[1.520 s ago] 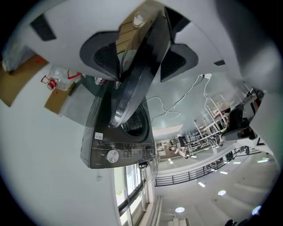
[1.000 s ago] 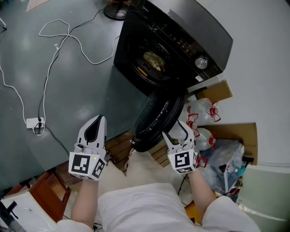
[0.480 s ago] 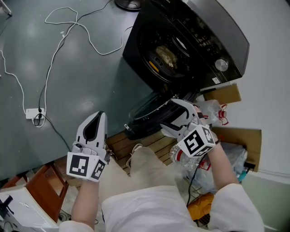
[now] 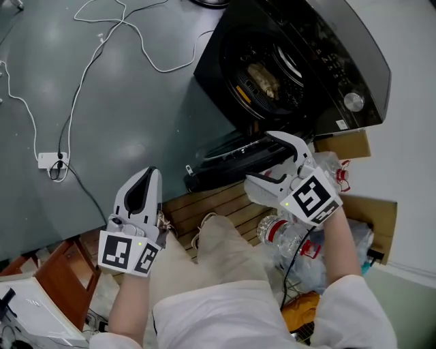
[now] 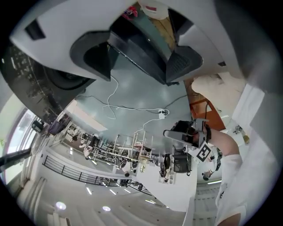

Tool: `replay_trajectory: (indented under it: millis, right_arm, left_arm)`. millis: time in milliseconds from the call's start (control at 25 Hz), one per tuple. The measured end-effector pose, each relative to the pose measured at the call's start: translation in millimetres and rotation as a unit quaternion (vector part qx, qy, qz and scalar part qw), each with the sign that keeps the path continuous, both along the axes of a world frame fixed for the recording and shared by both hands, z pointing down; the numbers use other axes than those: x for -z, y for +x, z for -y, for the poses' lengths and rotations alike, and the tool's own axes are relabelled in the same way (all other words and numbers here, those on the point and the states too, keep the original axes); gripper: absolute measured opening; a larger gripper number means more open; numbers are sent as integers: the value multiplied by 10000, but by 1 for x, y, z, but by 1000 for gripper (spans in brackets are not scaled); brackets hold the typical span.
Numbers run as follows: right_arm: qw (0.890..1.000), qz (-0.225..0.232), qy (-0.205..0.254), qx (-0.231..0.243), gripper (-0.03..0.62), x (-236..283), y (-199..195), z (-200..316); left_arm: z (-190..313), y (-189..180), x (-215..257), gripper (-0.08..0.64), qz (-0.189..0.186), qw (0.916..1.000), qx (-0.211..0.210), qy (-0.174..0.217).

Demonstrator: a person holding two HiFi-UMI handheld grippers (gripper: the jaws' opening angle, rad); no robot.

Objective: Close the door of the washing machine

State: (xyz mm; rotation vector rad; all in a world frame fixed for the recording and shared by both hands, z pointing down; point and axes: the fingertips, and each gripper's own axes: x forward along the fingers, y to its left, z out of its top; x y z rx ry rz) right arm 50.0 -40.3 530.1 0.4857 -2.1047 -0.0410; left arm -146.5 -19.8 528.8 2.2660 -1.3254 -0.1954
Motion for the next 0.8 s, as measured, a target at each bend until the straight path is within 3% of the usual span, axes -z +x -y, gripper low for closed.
replay_trajectory:
  millis: [160,280,520,600,800]
  right_arm:
    - [9983,-402,-254,328,374,-8,-4,2]
    - [9949,-895,195,410,378,-19,-1,10]
    - [9891,-1079,982,208,376,-24,-4,38]
    - [9846,-1327,1103,273,376,-30,-4,48]
    - [9838,-1359,1164,111,376,-29,-9,76]
  left_arm:
    - [2,-9,-6,3,-37,10000,27,6]
    - [8,-9,-5,3,8,10000,4,65]
    - [29,1,0,3,242,9994,-201,168]
    - [37,4,3,3,294,9990,-270,202]
    - [55,9,9,3,335,9982,-432,260]
